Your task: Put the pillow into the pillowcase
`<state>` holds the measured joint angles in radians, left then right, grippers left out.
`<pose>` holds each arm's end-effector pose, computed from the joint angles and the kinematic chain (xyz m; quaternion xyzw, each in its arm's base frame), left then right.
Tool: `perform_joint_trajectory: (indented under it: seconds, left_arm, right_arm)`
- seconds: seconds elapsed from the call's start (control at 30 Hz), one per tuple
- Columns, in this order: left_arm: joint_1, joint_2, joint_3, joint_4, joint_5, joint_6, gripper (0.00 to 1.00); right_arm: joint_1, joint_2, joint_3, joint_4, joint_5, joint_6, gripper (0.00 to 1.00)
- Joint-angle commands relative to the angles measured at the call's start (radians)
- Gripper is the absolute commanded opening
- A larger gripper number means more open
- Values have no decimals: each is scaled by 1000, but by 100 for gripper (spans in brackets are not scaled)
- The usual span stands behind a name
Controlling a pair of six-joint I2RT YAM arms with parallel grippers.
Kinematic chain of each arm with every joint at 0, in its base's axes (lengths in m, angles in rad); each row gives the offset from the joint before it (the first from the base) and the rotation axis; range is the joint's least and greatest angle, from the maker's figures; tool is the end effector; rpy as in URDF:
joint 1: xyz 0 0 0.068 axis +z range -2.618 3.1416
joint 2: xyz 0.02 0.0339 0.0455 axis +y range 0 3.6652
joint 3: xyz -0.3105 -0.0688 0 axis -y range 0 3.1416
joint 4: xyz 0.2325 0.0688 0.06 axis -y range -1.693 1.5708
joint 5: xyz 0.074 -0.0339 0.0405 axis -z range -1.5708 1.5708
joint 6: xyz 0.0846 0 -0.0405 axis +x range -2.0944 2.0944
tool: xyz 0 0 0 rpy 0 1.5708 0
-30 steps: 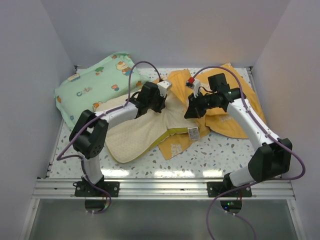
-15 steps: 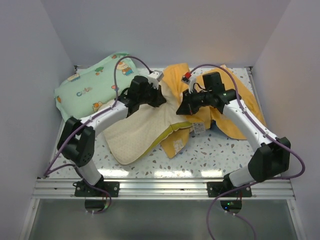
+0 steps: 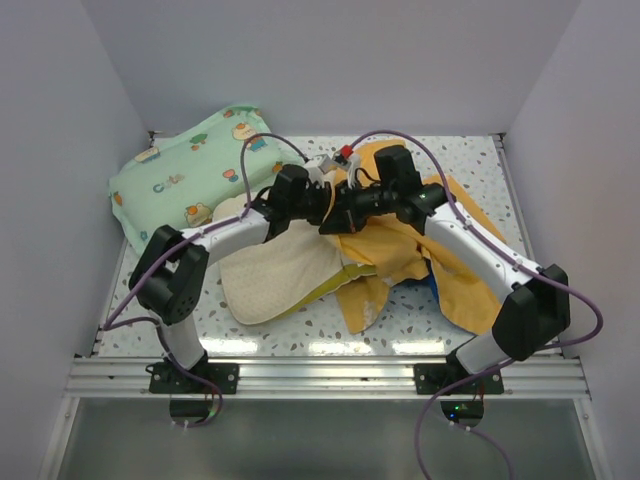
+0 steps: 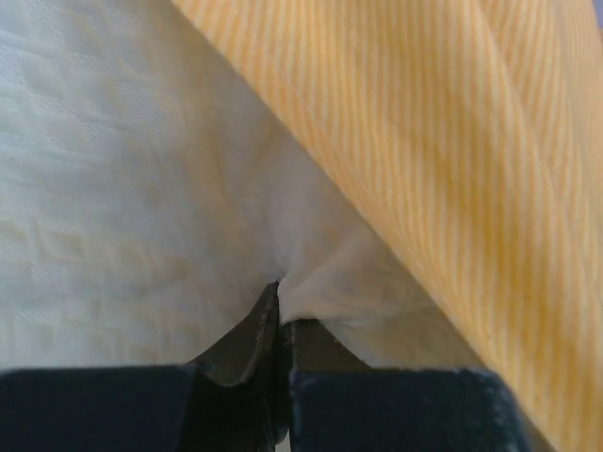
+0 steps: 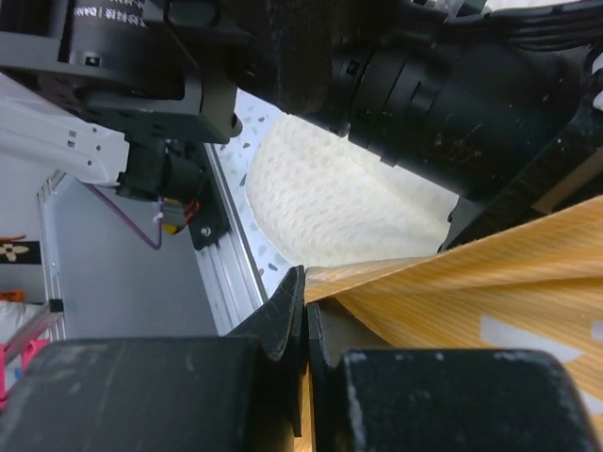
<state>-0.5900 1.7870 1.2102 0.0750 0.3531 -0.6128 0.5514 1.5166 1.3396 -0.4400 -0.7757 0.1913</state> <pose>0.3566 -0.2739 0.2665 0.0798 0.8481 -0.4084 0.3280 0.2690 0.2350 0.3639 -0.3181 0.7781 0.4673 0.2740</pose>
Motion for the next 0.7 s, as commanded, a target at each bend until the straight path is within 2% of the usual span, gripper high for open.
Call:
perform_joint_trajectory:
  seconds: [0.0, 0.1, 0.13, 0.23, 0.33, 0.47, 0.5, 0.53, 0.57, 0.6, 0.63, 0.67]
  left_arm:
    - [28, -31, -1, 212, 33, -91, 0]
    - [54, -34, -32, 209, 55, -114, 0]
    - [62, -31, -41, 215, 60, -123, 0]
    - [91, -23, -74, 278, 72, -186, 0]
    - [120, -9, -55, 299, 41, -192, 0]
    - [122, 52, 37, 305, -20, -151, 0]
    - [116, 83, 44, 316, -20, -127, 2]
    - [114, 97, 54, 318, -14, -114, 11]
    - [117, 104, 69, 310, 9, -101, 24]
    - [128, 109, 75, 272, 58, -49, 30]
    - [137, 100, 78, 238, 81, -13, 50]
    - [147, 82, 69, 180, 108, 22, 62]
  right_arm:
    - [27, 0, -23, 80, -23, 29, 0]
    - [24, 28, -63, 9, 108, -76, 0]
    - [22, 37, -72, -2, 201, -87, 0]
    - [4, 47, -94, -6, 353, -116, 0]
    - [-48, 22, -80, 21, 377, -135, 0]
    - [-56, 51, -10, 27, 339, -154, 0]
    - [-56, 65, -5, 35, 322, -147, 13]
    - [-56, 83, 1, 26, 296, -141, 33]
    - [-59, 112, 41, -5, 283, -139, 48]
    - [-76, 117, 61, -44, 280, -141, 69]
    - [-93, 110, 64, -90, 283, -139, 71]
    - [-119, 88, 47, -95, 291, -135, 75]
